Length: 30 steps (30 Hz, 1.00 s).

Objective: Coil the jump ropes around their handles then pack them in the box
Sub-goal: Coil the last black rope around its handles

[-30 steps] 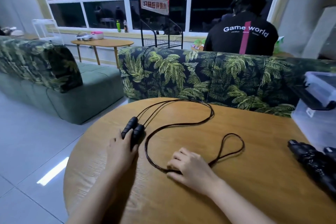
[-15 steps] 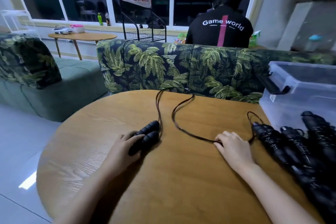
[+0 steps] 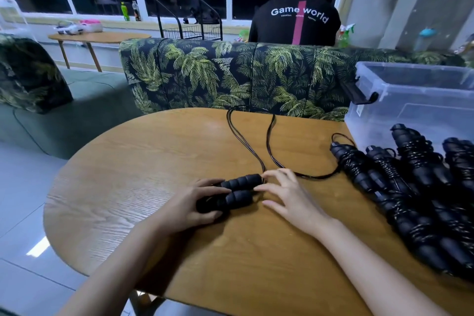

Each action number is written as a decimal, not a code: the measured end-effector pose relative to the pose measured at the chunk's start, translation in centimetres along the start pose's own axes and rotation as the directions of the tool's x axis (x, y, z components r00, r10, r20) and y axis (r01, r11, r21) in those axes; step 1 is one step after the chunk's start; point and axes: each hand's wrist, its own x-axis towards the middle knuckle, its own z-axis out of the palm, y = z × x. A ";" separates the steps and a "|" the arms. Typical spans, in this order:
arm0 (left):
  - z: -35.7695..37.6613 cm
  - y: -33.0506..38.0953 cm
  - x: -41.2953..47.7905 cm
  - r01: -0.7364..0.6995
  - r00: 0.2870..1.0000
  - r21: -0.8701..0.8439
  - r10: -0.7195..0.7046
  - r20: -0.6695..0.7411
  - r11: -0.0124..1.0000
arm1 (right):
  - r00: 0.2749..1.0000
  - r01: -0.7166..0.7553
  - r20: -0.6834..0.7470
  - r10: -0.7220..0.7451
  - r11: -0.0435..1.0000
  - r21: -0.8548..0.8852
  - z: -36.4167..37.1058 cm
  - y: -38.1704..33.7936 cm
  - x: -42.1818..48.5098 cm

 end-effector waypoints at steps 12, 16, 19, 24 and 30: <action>0.3 0.1 0.1 0.052 0.997 -0.163 -0.061 -0.052 0.985 | 0.993 0.097 -0.070 -0.098 0.995 -0.021 1.3 0.1 2.3; 0.4 0.1 -0.1 0.038 0.996 -0.170 -0.052 -0.078 0.985 | 0.993 0.115 -0.026 -0.115 0.993 -0.002 0.9 1.1 2.0; 0.5 0.0 0.0 0.027 0.995 -0.166 -0.042 -0.086 0.986 | 0.997 0.075 -0.021 -0.074 0.996 0.051 0.1 2.7 1.4; 0.6 -0.4 0.3 0.031 0.995 -0.153 -0.045 -0.091 0.988 | 0.998 0.068 -0.015 -0.067 0.996 0.061 -0.4 3.6 1.0; 0.6 -0.3 0.2 0.047 0.992 -0.236 -0.074 -0.105 0.971 | 0.999 0.054 -0.006 -0.054 0.996 0.075 -0.3 3.6 1.4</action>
